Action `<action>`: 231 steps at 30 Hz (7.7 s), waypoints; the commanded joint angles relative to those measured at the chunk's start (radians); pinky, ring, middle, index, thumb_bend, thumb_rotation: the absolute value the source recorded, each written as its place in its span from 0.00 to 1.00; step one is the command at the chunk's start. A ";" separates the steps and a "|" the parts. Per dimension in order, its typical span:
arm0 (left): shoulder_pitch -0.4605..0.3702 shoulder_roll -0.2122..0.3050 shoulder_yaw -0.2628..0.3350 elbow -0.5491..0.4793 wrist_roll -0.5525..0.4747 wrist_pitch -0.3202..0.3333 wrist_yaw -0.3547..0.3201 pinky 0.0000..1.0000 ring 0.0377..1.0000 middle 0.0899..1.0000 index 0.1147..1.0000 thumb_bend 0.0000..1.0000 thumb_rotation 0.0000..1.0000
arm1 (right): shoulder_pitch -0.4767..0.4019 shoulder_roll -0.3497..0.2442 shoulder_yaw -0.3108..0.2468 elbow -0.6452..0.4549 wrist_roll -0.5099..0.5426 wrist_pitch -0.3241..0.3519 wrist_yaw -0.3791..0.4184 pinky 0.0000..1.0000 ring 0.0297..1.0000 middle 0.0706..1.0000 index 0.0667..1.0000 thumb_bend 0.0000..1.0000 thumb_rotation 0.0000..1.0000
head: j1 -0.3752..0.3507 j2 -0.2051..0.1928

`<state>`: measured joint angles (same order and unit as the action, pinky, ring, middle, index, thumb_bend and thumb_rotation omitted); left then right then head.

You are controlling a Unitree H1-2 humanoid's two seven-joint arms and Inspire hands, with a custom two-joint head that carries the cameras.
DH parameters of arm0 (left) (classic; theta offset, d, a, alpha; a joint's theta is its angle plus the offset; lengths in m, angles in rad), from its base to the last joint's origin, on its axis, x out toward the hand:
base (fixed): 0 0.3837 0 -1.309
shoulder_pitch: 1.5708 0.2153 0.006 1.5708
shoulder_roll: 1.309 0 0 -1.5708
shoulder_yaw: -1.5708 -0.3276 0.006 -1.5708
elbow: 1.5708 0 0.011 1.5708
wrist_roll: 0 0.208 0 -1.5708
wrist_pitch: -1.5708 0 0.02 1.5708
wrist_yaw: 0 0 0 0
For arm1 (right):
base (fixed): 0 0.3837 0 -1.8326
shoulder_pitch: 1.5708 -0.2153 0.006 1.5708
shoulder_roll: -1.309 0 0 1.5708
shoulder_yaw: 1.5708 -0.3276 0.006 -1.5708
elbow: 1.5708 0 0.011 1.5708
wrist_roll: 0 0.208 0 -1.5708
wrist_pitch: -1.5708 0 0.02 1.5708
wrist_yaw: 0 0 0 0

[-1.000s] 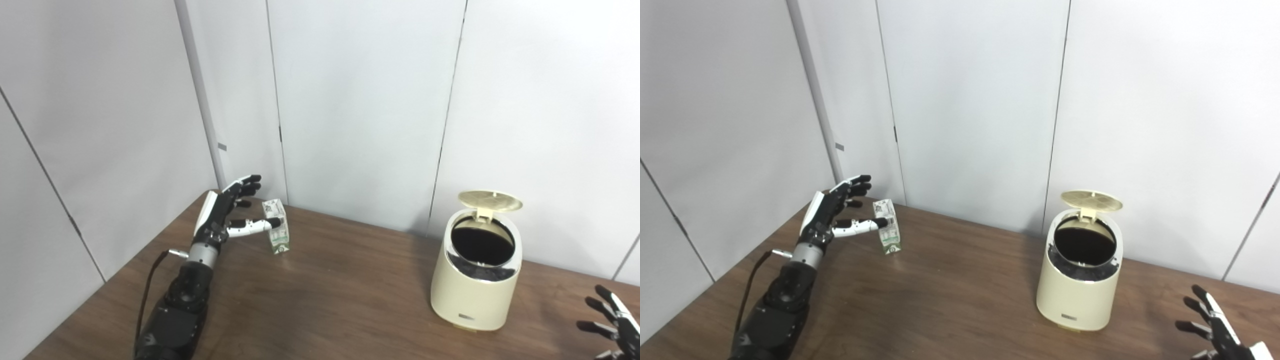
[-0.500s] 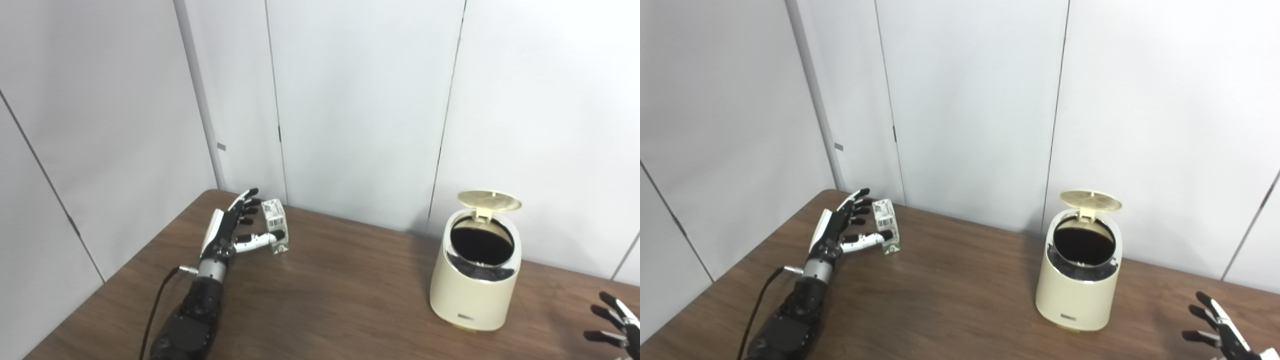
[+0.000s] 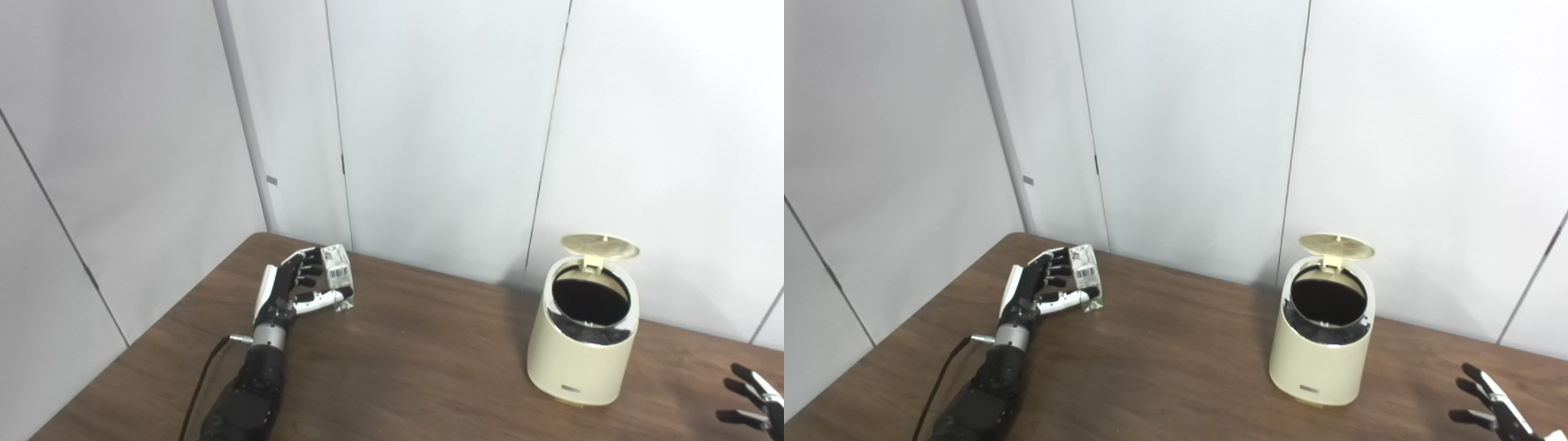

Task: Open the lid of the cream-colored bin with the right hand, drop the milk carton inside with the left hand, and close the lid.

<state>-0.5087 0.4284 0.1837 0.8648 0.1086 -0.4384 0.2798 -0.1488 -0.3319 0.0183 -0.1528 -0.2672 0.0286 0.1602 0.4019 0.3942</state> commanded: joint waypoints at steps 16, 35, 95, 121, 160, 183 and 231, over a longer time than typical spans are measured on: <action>-0.076 0.010 -0.028 0.042 -0.023 -0.031 0.034 0.65 0.68 0.70 0.71 0.96 0.16 | 0.000 -0.038 -0.016 -0.066 0.001 -0.010 0.000 0.42 0.77 0.90 0.93 0.95 0.57 | -0.014 0.013; -0.077 -0.017 -0.006 0.038 -0.061 -0.031 0.068 0.47 0.49 0.49 0.55 0.87 0.01 | 0.029 -0.040 -0.033 -0.090 0.012 0.002 0.008 0.44 0.75 0.89 0.91 0.93 0.59 | -0.016 0.034; -0.159 -0.333 -0.163 -0.591 -0.142 -0.031 -0.317 0.41 0.42 0.44 0.44 0.50 0.00 | -0.037 0.074 0.040 -0.026 -0.063 0.043 -0.051 0.73 0.84 0.93 0.95 0.76 0.19 | -0.401 0.011; -0.221 -0.451 -0.152 -0.484 -0.164 -0.032 -0.432 0.44 0.43 0.44 0.43 0.50 0.00 | -0.025 0.095 0.038 -0.062 -0.081 0.063 -0.059 0.75 0.85 0.94 0.95 0.76 0.22 | -0.453 0.028; -0.308 -0.308 -0.650 -0.273 0.165 -0.032 0.442 0.52 0.45 0.44 0.43 0.50 0.00 | 0.004 0.091 0.035 -0.064 -0.079 0.046 -0.061 0.72 0.85 0.95 0.96 0.77 0.34 | -0.474 0.044; -0.375 -0.212 -0.953 -0.203 0.121 -0.032 0.708 0.51 0.44 0.45 0.43 0.50 0.00 | 0.003 0.078 0.029 -0.052 -0.041 0.024 -0.053 0.71 0.86 0.95 0.97 0.78 0.35 | -0.464 0.062; -0.282 -0.244 -0.833 -0.276 0.099 -0.032 0.392 0.73 0.82 0.86 0.83 0.89 0.21 | 0.009 0.086 0.028 -0.077 -0.041 0.037 -0.056 0.70 0.85 0.95 0.96 0.77 0.31 | -0.462 0.097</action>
<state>-0.7426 0.1747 -0.6606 0.5985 0.1958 -0.4424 0.6520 -0.1190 -0.2411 0.0539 -0.2034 -0.3152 0.1010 0.1199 -0.0598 0.4909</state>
